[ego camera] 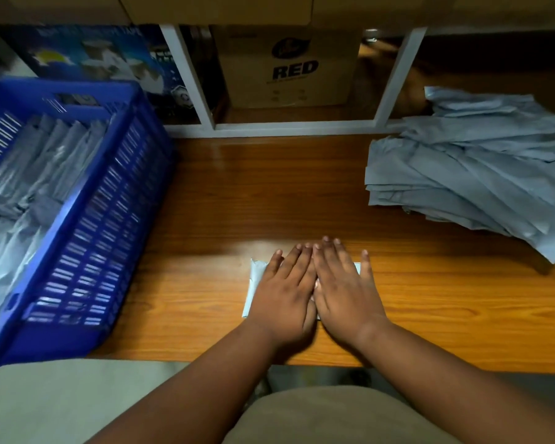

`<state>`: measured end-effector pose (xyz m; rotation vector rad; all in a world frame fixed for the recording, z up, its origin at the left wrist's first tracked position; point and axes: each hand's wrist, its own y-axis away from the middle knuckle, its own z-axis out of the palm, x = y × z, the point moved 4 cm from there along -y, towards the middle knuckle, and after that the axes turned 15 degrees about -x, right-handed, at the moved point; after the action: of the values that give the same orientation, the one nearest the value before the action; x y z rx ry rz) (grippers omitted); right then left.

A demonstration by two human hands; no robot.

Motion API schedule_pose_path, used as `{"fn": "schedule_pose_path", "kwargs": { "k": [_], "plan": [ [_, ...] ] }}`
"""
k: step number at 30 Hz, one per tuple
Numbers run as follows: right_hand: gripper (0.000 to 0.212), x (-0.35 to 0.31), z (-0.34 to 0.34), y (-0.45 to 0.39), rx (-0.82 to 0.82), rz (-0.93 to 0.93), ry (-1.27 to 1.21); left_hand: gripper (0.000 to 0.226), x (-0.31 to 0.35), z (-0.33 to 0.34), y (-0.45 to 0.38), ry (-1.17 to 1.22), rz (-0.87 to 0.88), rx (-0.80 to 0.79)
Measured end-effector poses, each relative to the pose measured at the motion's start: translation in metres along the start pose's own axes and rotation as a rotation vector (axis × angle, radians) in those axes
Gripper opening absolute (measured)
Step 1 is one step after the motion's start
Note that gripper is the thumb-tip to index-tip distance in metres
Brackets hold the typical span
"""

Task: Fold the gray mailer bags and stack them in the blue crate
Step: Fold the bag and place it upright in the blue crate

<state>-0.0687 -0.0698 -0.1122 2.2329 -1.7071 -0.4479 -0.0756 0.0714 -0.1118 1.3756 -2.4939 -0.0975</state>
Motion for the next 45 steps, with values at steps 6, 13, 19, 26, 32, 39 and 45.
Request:
{"fn": "schedule_pose_path", "kwargs": {
  "k": [6, 13, 19, 26, 32, 39, 45],
  "plan": [
    [0.075, -0.001, 0.0, -0.002, -0.011, 0.008, -0.006, 0.076, -0.009, 0.006, -0.006, 0.024, 0.029, -0.047],
    [0.076, -0.003, -0.002, -0.003, -0.039, 0.049, -0.007, 0.075, -0.014, 0.006, -0.007, 0.027, 0.04, -0.088],
    [0.08, -0.006, -0.006, -0.001, -0.098, 0.06, 0.005, 0.081, -0.02, -0.004, -0.001, 0.06, 0.086, -0.152],
    [0.072, -0.026, -0.011, -0.007, -0.059, -0.021, 0.053, 0.071, -0.033, -0.007, 0.017, -0.068, 0.038, -0.088],
    [0.076, -0.024, -0.003, -0.013, -0.054, 0.031, 0.016, 0.076, -0.038, -0.005, 0.021, -0.047, -0.02, -0.111],
    [0.078, -0.024, -0.002, -0.014, -0.04, 0.034, 0.019, 0.084, -0.045, -0.001, 0.016, -0.056, -0.004, -0.144],
    [0.077, -0.024, -0.006, -0.013, -0.053, 0.018, 0.024, 0.085, -0.041, -0.004, 0.016, -0.101, 0.003, -0.155]
  ]
}}
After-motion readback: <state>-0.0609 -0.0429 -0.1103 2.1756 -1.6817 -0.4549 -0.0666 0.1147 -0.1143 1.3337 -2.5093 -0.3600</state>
